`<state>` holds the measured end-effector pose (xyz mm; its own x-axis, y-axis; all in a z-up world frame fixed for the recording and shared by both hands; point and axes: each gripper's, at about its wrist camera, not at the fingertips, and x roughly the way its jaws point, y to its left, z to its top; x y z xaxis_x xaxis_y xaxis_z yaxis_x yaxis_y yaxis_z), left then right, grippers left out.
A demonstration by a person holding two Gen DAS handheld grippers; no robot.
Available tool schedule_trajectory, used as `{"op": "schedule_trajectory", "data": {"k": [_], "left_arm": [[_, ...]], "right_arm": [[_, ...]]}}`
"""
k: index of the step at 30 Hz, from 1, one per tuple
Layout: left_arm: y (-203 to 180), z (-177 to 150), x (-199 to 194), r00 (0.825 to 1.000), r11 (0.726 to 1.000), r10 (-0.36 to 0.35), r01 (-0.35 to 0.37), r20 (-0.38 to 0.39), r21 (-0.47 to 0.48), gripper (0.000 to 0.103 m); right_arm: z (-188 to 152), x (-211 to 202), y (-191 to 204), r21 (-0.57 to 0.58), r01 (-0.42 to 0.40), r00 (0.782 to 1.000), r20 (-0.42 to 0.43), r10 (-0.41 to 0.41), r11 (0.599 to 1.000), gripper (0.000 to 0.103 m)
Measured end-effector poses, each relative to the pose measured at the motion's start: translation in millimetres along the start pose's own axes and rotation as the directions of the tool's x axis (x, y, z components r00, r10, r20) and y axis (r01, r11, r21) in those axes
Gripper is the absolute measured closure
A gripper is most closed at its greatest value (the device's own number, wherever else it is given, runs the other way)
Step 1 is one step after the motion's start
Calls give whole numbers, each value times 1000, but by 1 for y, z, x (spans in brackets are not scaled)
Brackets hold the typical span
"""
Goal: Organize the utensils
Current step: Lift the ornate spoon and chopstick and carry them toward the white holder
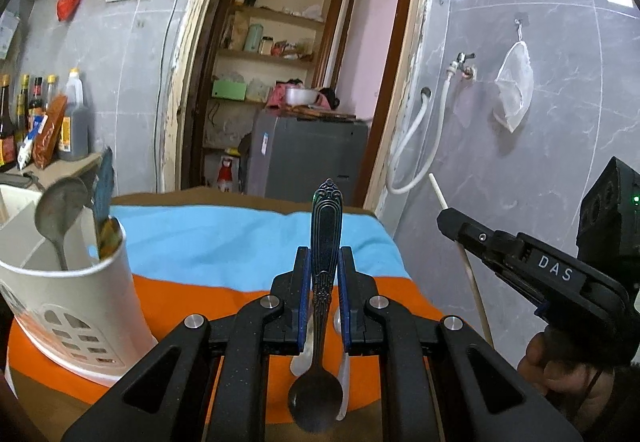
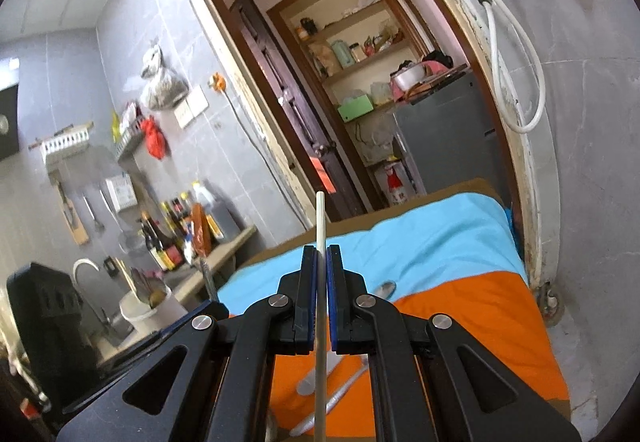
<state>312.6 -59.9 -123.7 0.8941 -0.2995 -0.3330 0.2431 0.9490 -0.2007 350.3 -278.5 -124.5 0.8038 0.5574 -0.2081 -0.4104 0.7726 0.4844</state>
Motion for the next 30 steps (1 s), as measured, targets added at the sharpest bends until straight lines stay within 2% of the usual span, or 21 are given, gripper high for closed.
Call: {"op": "schedule_trajectory", "data": {"k": [2, 3, 6, 9, 12, 14, 23, 30], "left_arm": [[1, 2, -2, 1000, 1000, 1, -1, 15, -1, 94], [1, 4, -4, 1000, 1000, 2, -2, 21, -3, 103], [2, 9, -7, 1000, 1000, 2, -2, 28, -3, 103], [3, 10, -6, 1000, 1000, 5, -5, 17, 9, 103], [7, 5, 2, 999, 1000, -20, 19, -41, -20, 103], [11, 0, 6, 998, 999, -8, 5, -62, -40, 103], [6, 3, 5, 999, 1000, 4, -5, -43, -20, 103], [8, 15, -6, 1000, 1000, 15, -15, -7, -20, 103]], "right_arm": [[2, -2, 1, 0, -2, 1000, 21, 3, 1000, 100], [3, -3, 2, -3, -4, 1000, 31, 4, 1000, 100], [7, -5, 10, -26, -10, 998, 66, 11, 1000, 100], [10, -3, 17, -46, -21, 998, 66, 24, 999, 100], [10, 1, 21, -53, -24, 998, 55, 27, 998, 100], [8, 1, 19, -49, -19, 999, 47, 21, 999, 100], [3, -4, 7, -22, 8, 1000, 30, -7, 1000, 100], [10, -7, 15, -21, -19, 996, 89, 21, 1000, 100]]}}
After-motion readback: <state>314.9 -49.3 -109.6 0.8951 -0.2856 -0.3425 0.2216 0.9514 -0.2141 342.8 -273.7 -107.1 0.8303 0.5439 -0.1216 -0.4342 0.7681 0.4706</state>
